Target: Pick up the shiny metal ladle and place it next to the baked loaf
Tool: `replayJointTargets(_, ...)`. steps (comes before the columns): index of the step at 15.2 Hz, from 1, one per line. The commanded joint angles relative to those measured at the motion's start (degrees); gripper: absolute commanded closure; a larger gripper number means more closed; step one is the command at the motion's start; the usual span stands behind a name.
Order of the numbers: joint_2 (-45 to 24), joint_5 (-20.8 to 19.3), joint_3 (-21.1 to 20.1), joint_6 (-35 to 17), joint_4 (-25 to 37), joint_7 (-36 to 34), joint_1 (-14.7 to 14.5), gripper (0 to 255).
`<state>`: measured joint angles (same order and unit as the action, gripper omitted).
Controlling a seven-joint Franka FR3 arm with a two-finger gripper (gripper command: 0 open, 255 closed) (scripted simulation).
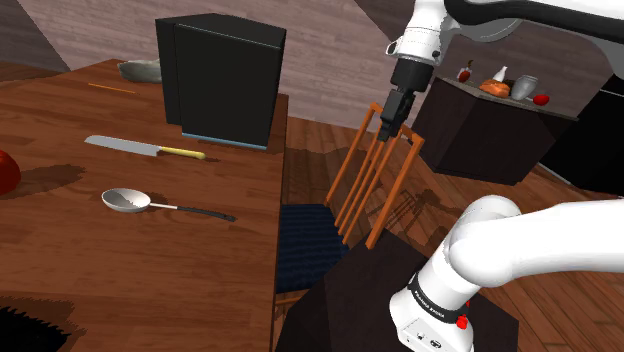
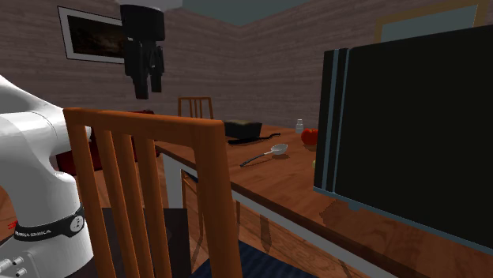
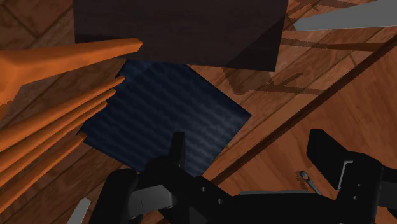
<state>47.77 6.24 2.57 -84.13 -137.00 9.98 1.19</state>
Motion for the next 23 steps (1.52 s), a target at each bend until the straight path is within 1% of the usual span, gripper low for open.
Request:
replayJointTargets(1,0.00,0.00,0.00,0.00,0.00,0.00,0.00,0)
replayJointTargets(7,-8.65,1.61,-4.83,-10.05,0.38,0.22,-3.34,0)
replayJointTargets(13,-18.68,1.89,-9.62,-19.06,3.11,0.04,-6.03,0)
replayJointTargets(18,-27.71,0.64,-13.53,-25.46,7.04,-0.74,-7.77,0)
replayJointTargets(23,-37.18,-2.35,-17.26,-30.60,12.36,-2.35,-9.27,0)
